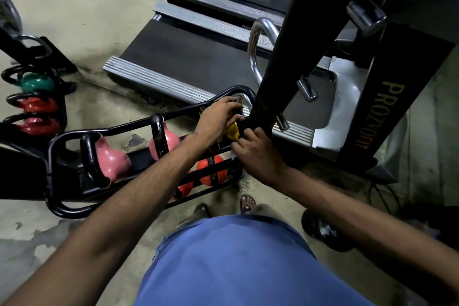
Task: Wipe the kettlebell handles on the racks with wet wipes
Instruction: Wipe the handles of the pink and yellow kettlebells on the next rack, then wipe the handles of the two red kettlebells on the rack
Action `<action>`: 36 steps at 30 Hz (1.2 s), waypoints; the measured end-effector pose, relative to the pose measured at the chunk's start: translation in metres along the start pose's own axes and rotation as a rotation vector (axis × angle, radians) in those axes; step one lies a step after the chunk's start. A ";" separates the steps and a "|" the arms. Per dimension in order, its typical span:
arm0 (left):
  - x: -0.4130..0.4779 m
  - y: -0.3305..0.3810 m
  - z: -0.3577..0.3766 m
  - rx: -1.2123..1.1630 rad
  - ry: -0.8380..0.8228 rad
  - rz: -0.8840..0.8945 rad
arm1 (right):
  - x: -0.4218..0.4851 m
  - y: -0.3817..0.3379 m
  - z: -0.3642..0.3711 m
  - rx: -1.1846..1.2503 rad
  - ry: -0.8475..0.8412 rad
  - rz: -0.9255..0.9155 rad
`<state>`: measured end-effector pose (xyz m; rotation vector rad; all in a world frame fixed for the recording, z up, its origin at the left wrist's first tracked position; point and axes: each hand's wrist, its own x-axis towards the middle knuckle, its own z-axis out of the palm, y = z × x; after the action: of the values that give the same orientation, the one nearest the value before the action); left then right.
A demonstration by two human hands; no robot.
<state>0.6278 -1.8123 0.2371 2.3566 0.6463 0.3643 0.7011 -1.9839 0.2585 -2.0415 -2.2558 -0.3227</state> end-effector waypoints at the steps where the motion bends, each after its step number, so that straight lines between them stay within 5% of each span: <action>1: -0.001 -0.001 0.003 -0.036 -0.004 -0.007 | -0.006 -0.003 0.001 0.114 0.015 0.127; 6: -0.014 0.004 0.005 -0.020 0.008 0.025 | -0.035 -0.021 0.001 0.946 0.015 0.847; 11: -0.045 0.034 -0.005 -0.117 0.179 0.076 | -0.057 -0.044 -0.001 1.400 0.076 1.097; 17: -0.177 0.059 0.012 -0.410 0.308 -0.273 | -0.072 -0.072 -0.001 1.645 0.015 1.112; 22: -0.272 0.046 0.055 -0.637 0.294 -0.679 | -0.093 -0.112 0.034 1.821 -0.228 1.011; 26: -0.317 0.033 0.087 -0.624 0.377 -0.836 | -0.109 -0.148 0.057 1.990 -0.397 1.152; 32: -0.341 -0.012 0.128 -0.709 0.446 -0.941 | -0.119 -0.174 0.117 1.726 -0.433 0.898; 36: -0.346 -0.078 0.162 -0.832 0.537 -0.994 | -0.097 -0.183 0.189 1.717 -0.474 0.891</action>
<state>0.3768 -2.0314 0.0340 0.9612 1.4579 0.6330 0.5450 -2.0551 0.0361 -1.5967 -0.5943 1.5815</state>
